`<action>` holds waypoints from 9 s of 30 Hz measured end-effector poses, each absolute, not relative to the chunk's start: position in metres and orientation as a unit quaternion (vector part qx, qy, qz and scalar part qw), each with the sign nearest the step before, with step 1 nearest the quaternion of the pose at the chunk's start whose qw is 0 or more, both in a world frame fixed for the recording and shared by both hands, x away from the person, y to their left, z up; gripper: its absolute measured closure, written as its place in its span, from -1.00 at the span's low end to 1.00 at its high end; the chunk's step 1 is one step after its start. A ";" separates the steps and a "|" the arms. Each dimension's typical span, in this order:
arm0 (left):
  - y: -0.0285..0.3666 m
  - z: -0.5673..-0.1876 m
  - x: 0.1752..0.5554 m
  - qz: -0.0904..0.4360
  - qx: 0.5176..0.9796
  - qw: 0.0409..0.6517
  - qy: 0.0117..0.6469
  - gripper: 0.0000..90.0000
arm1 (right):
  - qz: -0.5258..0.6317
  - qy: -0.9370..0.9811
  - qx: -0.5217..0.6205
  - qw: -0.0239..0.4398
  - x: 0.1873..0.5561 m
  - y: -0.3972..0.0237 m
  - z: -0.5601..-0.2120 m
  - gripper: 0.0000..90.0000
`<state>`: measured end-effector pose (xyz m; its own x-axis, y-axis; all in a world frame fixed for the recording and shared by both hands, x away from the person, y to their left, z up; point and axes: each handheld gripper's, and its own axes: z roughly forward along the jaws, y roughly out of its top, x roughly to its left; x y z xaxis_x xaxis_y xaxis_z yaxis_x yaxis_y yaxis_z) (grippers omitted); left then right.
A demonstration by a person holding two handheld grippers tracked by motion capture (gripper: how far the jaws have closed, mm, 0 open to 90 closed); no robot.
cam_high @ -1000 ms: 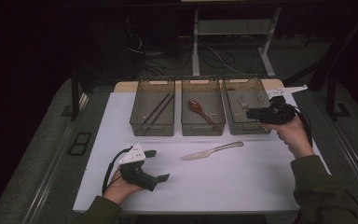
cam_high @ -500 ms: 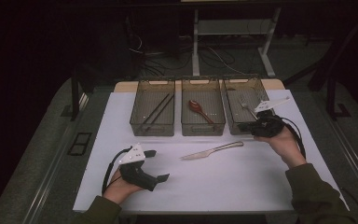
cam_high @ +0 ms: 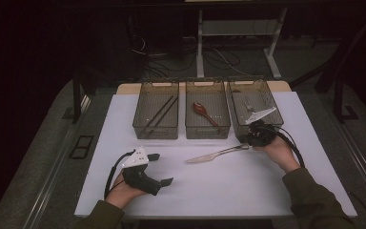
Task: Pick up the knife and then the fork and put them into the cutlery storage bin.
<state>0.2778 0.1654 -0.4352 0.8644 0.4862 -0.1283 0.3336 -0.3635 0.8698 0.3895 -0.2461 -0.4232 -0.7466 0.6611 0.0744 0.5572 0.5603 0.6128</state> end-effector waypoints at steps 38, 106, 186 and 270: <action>0.165 -0.435 0.277 0.074 0.822 0.507 0.249 -1.00 | 0.272 0.914 0.299 0.044 0.380 -0.228 -0.435 0.98; 0.164 -0.435 0.277 0.074 0.822 0.508 0.248 -1.00 | 0.056 0.968 0.242 0.022 0.373 -0.128 -0.419 0.75; 0.165 -0.436 0.280 0.071 0.819 0.511 0.250 -1.00 | 0.454 0.794 0.378 0.141 0.406 -0.293 -0.325 0.77; 0.163 -0.437 0.279 0.067 0.821 0.510 0.248 -1.00 | 0.328 0.791 0.484 0.182 0.459 -0.325 -0.379 0.11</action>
<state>0.2792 0.1632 -0.4368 0.8681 0.4752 -0.1432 0.3390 -0.3571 0.8704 0.4590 -0.3248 -0.3789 -0.4662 0.8842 0.0296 0.6456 0.3171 0.6947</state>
